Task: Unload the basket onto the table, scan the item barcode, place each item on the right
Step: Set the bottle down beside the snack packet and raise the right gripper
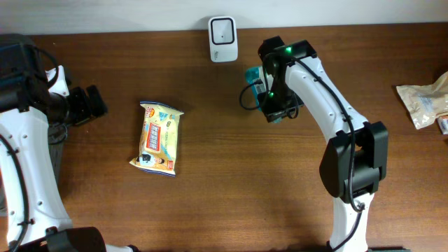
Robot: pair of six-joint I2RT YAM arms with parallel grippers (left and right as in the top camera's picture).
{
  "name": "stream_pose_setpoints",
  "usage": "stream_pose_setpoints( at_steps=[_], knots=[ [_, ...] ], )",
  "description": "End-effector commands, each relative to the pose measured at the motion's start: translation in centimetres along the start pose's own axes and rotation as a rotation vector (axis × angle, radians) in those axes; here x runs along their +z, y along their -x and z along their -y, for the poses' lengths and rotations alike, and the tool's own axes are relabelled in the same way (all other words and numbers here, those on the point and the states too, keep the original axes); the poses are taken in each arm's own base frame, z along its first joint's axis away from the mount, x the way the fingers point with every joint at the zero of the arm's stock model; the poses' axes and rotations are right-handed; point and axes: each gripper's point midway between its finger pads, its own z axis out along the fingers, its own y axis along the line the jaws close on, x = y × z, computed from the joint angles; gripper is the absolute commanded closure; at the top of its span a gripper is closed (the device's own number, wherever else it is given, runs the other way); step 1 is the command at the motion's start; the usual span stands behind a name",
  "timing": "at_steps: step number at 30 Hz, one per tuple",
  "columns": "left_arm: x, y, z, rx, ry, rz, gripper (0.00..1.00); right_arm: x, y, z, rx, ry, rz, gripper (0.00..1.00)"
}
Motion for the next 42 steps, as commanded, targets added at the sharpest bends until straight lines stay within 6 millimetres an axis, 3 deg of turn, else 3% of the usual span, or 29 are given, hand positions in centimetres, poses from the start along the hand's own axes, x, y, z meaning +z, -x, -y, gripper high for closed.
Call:
stream_pose_setpoints(
  at_steps=[1,9,14,21,27,32,35,42],
  knots=[
    [-0.5,0.0,0.1,-0.007,-0.007,0.013,0.01,-1.1,0.6,-0.9,0.007,0.051,0.035,0.82],
    [-0.4,0.0,0.1,-0.007,-0.008,0.013,0.01,-1.0,0.5,-3.1,-0.029,0.101,0.034,0.82],
    [-0.5,0.0,0.1,-0.007,-0.007,0.013,0.01,0.1,-0.4,-5.8,-0.093,0.098,0.001,0.82],
    [-0.5,0.0,0.1,-0.007,-0.007,0.013,0.01,3.5,-2.5,-12.5,-0.231,0.174,-0.034,0.78],
    [-0.4,0.0,0.1,-0.007,-0.007,0.013,0.01,4.8,-3.1,-15.9,-0.326,0.169,-0.008,0.67],
    [-0.5,0.0,0.1,-0.007,-0.007,0.013,0.01,5.1,-3.5,-16.4,-0.349,0.144,-0.008,0.67],
    [-0.5,0.0,0.1,-0.007,-0.008,0.013,0.01,5.0,-3.3,-16.0,-0.339,0.144,-0.006,0.57],
    [-0.5,0.0,0.1,-0.007,-0.007,0.013,0.01,4.3,-1.7,-13.5,-0.250,0.150,0.016,0.53]
  ],
)
